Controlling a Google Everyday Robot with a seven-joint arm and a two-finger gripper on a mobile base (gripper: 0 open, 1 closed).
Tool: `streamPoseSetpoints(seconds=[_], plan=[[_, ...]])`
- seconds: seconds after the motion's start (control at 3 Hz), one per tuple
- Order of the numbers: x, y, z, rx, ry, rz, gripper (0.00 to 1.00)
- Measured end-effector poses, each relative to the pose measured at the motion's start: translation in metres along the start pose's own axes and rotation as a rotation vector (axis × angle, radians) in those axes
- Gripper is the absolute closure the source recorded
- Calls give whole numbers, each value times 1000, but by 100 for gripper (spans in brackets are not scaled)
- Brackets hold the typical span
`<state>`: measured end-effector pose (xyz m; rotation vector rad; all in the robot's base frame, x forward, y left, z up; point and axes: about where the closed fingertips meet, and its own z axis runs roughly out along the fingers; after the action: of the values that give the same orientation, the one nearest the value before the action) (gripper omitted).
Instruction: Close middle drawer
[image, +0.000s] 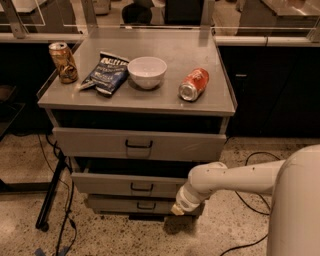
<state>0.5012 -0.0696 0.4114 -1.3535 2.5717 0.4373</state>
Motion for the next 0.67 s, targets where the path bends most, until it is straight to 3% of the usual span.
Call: streamPoseSetpoints(seconds=[0.33, 0.67], plan=[[-21, -23, -10, 57, -27, 9, 100], [-38, -43, -16, 117, -47, 22, 100]])
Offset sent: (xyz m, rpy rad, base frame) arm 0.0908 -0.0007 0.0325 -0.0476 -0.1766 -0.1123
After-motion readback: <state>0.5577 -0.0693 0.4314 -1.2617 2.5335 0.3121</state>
